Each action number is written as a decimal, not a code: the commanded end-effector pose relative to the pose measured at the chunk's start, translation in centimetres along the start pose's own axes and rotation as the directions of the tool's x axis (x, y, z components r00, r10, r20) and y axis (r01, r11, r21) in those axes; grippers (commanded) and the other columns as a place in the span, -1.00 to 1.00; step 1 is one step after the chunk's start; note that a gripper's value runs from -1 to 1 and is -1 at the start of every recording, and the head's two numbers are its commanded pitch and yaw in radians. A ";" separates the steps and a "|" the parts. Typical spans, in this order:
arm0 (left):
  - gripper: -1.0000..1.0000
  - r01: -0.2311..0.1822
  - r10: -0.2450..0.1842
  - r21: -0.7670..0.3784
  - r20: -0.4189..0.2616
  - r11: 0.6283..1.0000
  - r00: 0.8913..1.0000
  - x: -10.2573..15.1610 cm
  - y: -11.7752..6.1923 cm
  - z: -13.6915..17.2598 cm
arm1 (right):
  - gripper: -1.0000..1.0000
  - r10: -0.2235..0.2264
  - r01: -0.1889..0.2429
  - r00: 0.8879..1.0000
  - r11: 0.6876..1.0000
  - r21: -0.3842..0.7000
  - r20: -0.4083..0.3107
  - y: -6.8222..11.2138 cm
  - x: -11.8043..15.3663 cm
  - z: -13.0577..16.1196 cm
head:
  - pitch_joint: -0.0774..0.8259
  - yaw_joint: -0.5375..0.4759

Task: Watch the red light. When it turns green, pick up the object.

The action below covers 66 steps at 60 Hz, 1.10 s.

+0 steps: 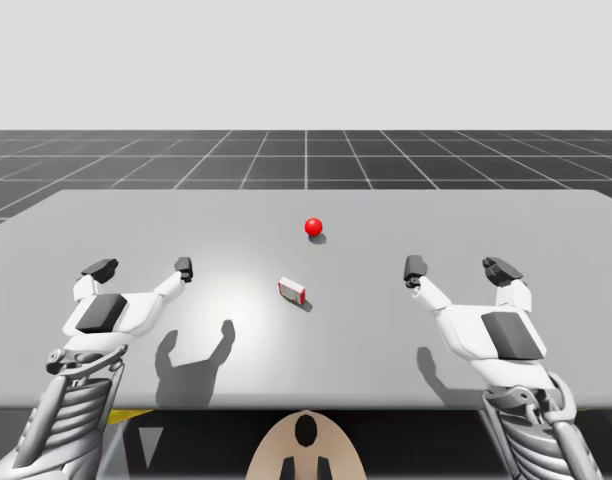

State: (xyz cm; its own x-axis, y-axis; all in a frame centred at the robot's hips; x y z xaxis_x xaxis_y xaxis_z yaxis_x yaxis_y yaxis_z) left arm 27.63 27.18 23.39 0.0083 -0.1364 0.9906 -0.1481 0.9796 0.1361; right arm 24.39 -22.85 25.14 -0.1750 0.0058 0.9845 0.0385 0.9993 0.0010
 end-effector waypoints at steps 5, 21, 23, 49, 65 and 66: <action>-1.00 0.001 -0.001 -0.001 -0.001 1.000 1.000 0.0 0.0 0.0 | -1.00 -0.016 0.016 1.000 1.000 -0.009 -0.003 0.4 -0.1 0.1 | 0.09 -0.02; -1.00 0.001 -0.001 -0.001 -0.002 1.000 1.000 -0.1 0.1 0.0 | -1.00 -0.013 0.013 1.000 1.000 -0.011 -0.003 0.4 -0.2 0.2 | 0.09 -0.02; -1.00 0.001 -0.001 -0.001 -0.002 1.000 1.000 -0.1 0.1 0.0 | -1.00 -0.013 0.013 1.000 1.000 -0.011 -0.002 0.4 -0.2 0.2 | 0.09 -0.02; -1.00 0.004 -0.004 -0.002 -0.003 1.000 1.000 -0.1 0.0 -0.1 | -1.00 -0.009 0.009 1.000 1.000 -0.004 -0.003 0.6 -0.2 0.2 | 0.09 -0.01; -1.00 0.005 -0.005 -0.002 -0.004 1.000 1.000 -0.1 0.0 -0.1 | -1.00 -0.006 0.006 1.000 1.000 0.003 -0.005 0.6 -0.2 0.2 | 0.09 -0.01; -1.00 0.006 -0.006 -0.002 -0.004 1.000 1.000 -0.1 0.0 0.0 | -1.00 -0.006 0.006 1.000 1.000 0.003 -0.005 0.6 -0.2 0.2 | 0.09 -0.01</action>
State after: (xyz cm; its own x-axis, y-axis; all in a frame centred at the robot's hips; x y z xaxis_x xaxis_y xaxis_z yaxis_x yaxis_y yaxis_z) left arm 27.68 27.20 23.29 0.0127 -0.1404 0.9900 -0.1460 0.9792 0.1407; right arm 24.32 -22.56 25.03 -0.1754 0.0206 0.9843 0.0375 0.9992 -0.0142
